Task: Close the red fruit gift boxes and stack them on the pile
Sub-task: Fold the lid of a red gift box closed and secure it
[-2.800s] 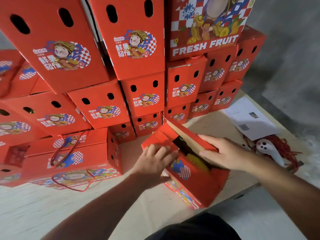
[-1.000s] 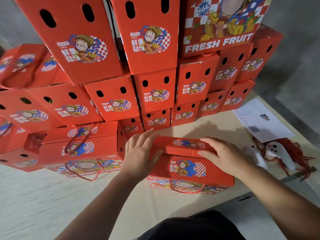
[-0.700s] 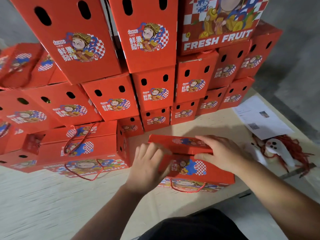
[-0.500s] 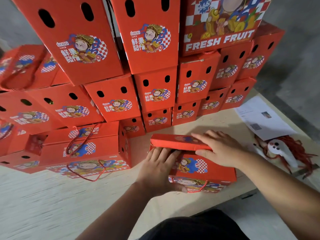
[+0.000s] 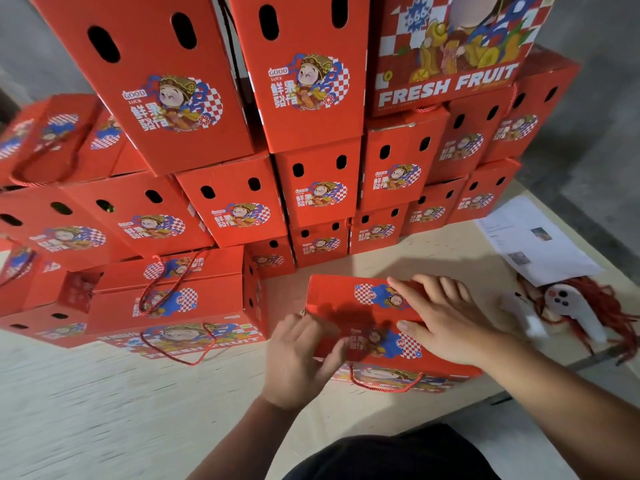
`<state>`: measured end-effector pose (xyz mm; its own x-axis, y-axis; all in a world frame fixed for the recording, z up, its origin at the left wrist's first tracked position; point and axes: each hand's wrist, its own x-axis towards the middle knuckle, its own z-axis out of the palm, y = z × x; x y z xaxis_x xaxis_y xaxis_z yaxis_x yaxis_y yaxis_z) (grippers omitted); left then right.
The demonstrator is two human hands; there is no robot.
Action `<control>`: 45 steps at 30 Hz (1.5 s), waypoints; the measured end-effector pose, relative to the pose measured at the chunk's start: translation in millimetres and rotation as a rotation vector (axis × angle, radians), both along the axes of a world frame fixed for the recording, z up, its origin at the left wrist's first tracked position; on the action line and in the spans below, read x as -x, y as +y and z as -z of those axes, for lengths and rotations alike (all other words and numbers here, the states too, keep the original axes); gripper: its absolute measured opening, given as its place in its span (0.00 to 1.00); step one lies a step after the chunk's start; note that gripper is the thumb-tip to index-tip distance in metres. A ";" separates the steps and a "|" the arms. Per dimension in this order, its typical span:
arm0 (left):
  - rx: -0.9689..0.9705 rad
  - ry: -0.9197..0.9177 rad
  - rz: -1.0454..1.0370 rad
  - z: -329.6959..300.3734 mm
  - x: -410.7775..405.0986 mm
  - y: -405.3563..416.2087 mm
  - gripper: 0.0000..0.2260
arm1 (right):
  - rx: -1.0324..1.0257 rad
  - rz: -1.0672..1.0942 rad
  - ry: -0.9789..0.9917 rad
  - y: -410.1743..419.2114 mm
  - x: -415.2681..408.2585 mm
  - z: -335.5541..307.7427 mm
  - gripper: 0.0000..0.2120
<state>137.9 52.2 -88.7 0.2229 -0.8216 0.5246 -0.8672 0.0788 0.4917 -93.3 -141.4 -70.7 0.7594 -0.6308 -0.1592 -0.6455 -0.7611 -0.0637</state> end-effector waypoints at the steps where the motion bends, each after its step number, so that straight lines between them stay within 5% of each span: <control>1: -0.022 -0.053 -0.061 -2.9 -2.7 -4.5 0.11 | 0.020 0.005 0.002 1.6 -0.1 1.5 0.37; 5: -0.499 -0.155 -0.022 -21.3 -24.0 -45.6 0.33 | 0.013 0.008 0.025 0.7 -1.9 0.2 0.37; 7: -0.658 -0.250 0.034 -22.8 -33.9 -64.3 0.36 | -0.041 0.011 0.038 -1.1 -3.1 -1.0 0.37; 11: -0.669 -0.515 0.009 -22.6 -40.9 -77.3 0.37 | -0.050 -0.045 0.045 -11.2 -1.9 -5.8 0.35; 15: -0.678 -0.587 0.024 -13.6 -40.1 -73.5 0.39 | 0.034 -0.052 0.051 -5.1 2.5 -3.1 0.34; 23: -0.737 -0.380 0.088 -18.1 -20.3 -61.9 0.49 | -0.185 0.073 -0.048 4.1 2.7 -4.0 0.42; 28: -0.672 -0.433 0.197 2.6 -10.2 -32.2 0.57 | -0.042 0.110 -0.118 20.7 16.9 6.5 0.39; 35: -0.538 -0.536 0.068 2.9 -39.6 -56.9 0.52 | 0.190 0.289 -0.231 15.3 -7.4 9.7 0.36; 37: -0.621 -0.280 -0.206 2.1 -36.8 -57.5 0.54 | 0.122 0.424 -0.114 6.7 -18.4 -1.8 0.36; 40: -0.825 0.442 -0.548 8.2 -9.1 -57.3 0.54 | -0.325 0.567 -0.078 4.8 -23.2 -13.8 0.38; 43: -0.968 1.311 -0.344 16.3 26.3 -49.5 0.44 | -0.712 0.711 -0.339 26.9 -20.6 -4.6 0.29; 45: -0.862 1.590 -0.258 15.4 41.1 -45.3 0.36 | -0.870 0.867 -0.564 43.6 -23.6 5.0 0.24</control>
<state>96.8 6.9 -104.2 0.1804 -0.5854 -0.7904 0.4629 -0.6585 0.5933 -69.7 -97.8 -75.8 0.2650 -0.7915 -0.5507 -0.6196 0.2978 -0.7263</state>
